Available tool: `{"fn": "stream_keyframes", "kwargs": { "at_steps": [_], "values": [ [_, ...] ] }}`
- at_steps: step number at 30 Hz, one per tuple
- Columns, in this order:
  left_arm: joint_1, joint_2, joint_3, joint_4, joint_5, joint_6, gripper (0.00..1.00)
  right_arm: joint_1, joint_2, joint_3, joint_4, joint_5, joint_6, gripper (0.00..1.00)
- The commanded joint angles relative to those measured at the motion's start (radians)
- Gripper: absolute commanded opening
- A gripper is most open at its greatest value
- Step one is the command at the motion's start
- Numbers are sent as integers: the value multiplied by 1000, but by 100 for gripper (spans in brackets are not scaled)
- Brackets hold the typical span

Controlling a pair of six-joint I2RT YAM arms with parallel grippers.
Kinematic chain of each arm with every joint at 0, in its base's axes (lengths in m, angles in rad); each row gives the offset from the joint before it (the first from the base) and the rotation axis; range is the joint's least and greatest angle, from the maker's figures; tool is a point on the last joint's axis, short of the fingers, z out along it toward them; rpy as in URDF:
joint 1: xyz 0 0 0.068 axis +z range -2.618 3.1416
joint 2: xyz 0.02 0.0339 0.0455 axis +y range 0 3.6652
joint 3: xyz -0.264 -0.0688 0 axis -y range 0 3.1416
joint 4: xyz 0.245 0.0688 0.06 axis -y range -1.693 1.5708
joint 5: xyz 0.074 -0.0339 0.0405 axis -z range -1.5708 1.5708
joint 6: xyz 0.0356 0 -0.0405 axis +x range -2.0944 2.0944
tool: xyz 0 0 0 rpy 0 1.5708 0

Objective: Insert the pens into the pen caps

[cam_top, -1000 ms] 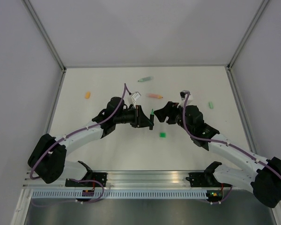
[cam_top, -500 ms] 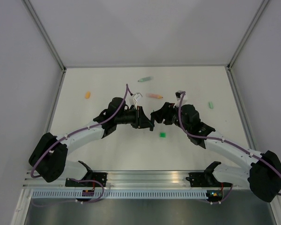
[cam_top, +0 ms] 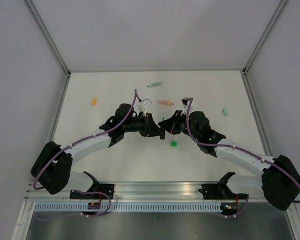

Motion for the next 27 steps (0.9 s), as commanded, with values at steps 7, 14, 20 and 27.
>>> {"fn": "stream_keyframes", "kwargs": {
  "at_steps": [7,14,20,27],
  "values": [
    [-9,-98,-90,424,269,-103,65,1,-137,-38,149,-117,-56,0],
    [-9,-144,-161,599,341,-154,87,1,-258,-130,325,-183,-10,0],
    [-21,-113,-185,748,393,-231,100,1,-298,-199,514,-261,51,0],
    [-36,-49,-96,588,363,-205,100,1,-286,-205,551,-292,55,0]
  ]
}}
